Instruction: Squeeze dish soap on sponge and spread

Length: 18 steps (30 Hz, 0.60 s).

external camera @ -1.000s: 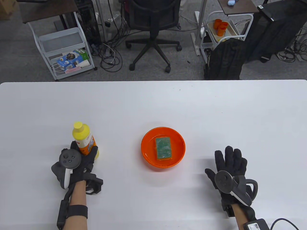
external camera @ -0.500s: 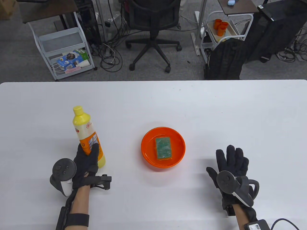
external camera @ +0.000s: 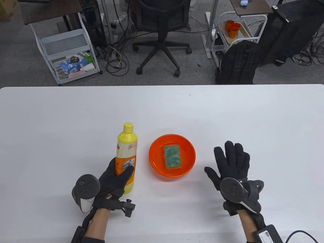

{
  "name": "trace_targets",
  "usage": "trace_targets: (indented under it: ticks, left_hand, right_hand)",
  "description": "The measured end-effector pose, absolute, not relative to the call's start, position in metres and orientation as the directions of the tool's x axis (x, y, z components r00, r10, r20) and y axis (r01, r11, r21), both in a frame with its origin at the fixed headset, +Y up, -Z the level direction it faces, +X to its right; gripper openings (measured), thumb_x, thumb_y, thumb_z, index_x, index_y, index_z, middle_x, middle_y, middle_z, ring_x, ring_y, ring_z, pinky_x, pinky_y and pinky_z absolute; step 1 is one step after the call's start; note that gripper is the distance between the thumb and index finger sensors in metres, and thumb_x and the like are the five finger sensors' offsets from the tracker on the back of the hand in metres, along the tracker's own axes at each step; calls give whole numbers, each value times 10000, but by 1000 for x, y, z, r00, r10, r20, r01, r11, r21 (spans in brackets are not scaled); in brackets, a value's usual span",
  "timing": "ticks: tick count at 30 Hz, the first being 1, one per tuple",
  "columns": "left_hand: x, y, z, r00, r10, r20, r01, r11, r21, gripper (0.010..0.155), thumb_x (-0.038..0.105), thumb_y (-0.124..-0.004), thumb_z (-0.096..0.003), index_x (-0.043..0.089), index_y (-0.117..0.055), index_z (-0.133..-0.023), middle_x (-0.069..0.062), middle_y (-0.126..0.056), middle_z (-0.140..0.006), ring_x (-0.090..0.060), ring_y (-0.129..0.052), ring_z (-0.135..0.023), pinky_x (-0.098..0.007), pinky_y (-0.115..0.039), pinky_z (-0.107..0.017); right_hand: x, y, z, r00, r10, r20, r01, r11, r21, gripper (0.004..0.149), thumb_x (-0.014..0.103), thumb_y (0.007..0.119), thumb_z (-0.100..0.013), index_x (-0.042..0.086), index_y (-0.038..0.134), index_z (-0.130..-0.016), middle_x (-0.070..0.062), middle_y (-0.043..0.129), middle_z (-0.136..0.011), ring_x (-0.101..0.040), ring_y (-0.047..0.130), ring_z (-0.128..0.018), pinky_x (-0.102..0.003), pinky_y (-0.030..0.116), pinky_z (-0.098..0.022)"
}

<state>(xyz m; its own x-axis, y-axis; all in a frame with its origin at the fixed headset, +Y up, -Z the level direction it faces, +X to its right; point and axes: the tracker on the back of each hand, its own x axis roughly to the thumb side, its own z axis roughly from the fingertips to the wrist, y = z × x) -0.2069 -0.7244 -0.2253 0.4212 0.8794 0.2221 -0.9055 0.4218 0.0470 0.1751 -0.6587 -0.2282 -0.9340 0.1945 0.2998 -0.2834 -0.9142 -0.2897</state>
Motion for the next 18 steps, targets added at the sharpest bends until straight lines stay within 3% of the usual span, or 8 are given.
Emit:
trace_targets:
  ticks: [2, 6, 12, 16, 18]
  left_hand:
    - [-200, -724, -224, 441, 863, 247, -892, 451, 16, 598, 447, -908, -506, 210, -687, -1008, -139, -983, -906, -363, -1066, -763, -648, -754, -670]
    - [-190, -725, -224, 492, 821, 290, -849, 526, -47, 590, 446, -914, -498, 215, -704, -999, -129, -987, -905, -357, -1066, -766, -650, -750, -672]
    - [-190, -729, -226, 530, 795, 294, -820, 569, -60, 586, 441, -916, -495, 222, -707, -996, -118, -979, -919, -364, -1058, -777, -651, -741, -678]
    - [-191, -730, -226, 553, 777, 301, -804, 593, -54, 581, 454, -901, -496, 223, -711, -994, -114, -984, -914, -358, -1061, -772, -646, -746, -676]
    - [-192, -731, -228, 555, 779, 293, -802, 594, -60, 580, 456, -898, -493, 219, -717, -991, -117, -987, -910, -362, -1061, -768, -648, -743, -676]
  right_hand:
    - [153, -643, -235, -912, 221, 346, -326, -902, -283, 772, 600, 618, -594, 170, 390, -1193, -259, 227, -1260, -561, 167, -1117, -715, 271, -803]
    - [111, -613, -251, -815, 312, 489, -456, -866, -207, 778, 615, 609, -586, 196, 372, -1197, -235, 224, -1273, -538, 174, -1139, -720, 273, -813]
    - [78, -601, -265, -725, 358, 589, -524, -841, -134, 650, 559, 611, -602, 286, 448, -1169, -128, 467, -1267, -429, 488, -1153, -694, 420, -828]
    - [69, -603, -271, -716, 364, 596, -528, -841, -121, 522, 483, 627, -626, 305, 576, -1114, -54, 723, -1135, -352, 745, -1017, -643, 553, -806]
    - [67, -602, -274, -705, 378, 600, -542, -833, -112, 497, 457, 654, -625, 279, 633, -1089, -41, 768, -1094, -338, 786, -976, -628, 583, -796]
